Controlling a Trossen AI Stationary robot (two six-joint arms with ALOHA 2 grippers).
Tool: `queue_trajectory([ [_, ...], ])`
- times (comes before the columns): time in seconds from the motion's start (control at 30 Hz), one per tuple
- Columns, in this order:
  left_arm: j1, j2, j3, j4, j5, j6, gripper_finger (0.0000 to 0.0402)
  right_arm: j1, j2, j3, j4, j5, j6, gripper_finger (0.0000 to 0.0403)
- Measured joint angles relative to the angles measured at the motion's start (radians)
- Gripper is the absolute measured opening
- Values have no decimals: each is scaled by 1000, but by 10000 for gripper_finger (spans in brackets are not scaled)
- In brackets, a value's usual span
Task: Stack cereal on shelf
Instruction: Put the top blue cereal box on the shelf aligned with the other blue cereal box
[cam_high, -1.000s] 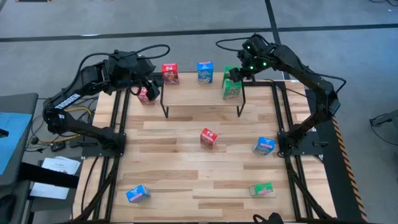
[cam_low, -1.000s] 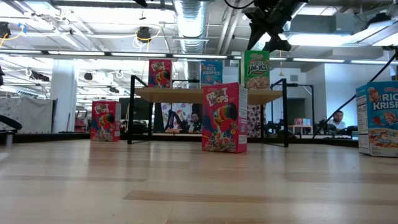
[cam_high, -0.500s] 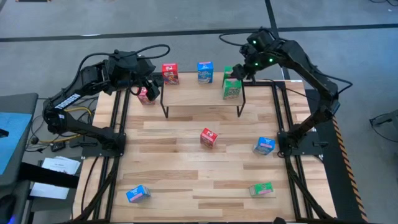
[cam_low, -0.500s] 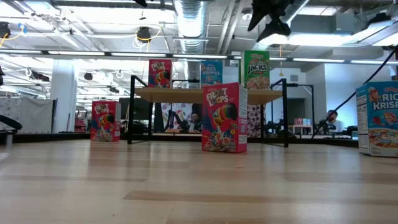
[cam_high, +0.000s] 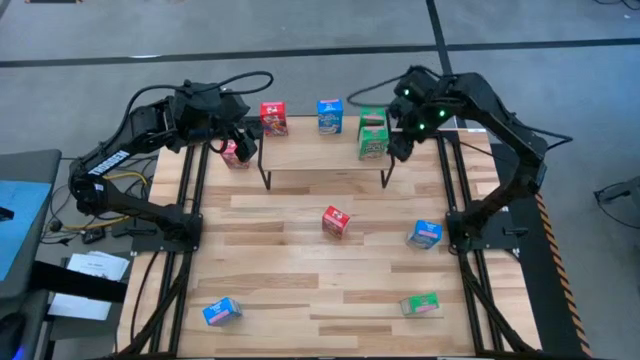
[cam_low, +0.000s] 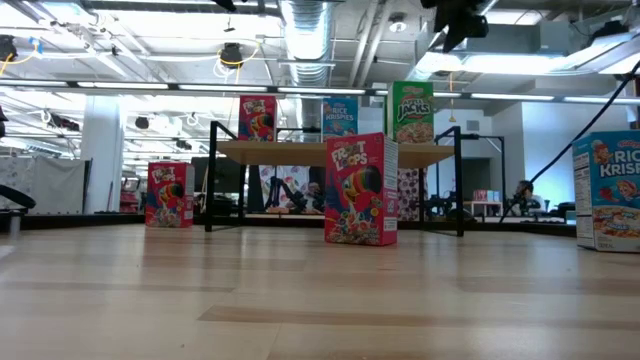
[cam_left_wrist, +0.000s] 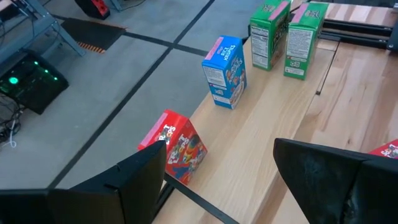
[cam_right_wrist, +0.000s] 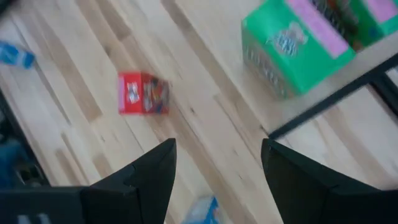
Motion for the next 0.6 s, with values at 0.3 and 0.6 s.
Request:
queue_trajectory([
  [0.3, 0, 0, 0, -20, 0, -18, 286, 158, -149, -135, -13, 51, 31, 260],
  [0.6, 0, 0, 0, -19, 0, -17, 286, 250, -332, -370, -12, 47, 169, 260],
])
